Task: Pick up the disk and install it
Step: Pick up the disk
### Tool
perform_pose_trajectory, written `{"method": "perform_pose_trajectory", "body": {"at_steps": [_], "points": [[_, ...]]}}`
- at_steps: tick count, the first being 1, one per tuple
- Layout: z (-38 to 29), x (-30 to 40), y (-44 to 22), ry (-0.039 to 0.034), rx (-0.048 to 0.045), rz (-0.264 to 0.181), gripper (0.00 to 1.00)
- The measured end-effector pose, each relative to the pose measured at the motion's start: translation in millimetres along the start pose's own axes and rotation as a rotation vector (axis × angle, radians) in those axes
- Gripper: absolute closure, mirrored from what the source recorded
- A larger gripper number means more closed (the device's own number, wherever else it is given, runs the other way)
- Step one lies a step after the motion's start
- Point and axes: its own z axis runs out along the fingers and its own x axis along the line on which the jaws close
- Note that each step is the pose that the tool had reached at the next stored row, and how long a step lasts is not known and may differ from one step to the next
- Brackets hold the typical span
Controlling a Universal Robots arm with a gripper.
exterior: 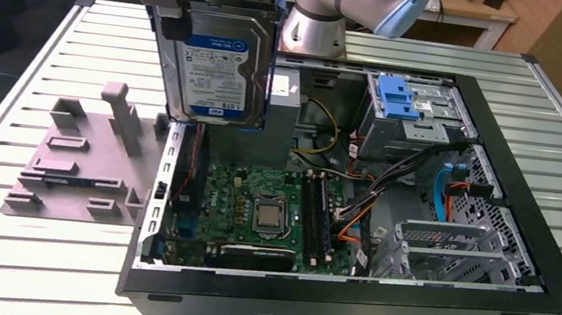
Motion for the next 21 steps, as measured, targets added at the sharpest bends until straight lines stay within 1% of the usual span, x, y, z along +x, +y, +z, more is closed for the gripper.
{"method": "perform_pose_trajectory", "body": {"at_steps": [21], "points": [[0.2, -0.2, -8.8, 0.0000, 0.0000, 0.000, 0.64]]}}
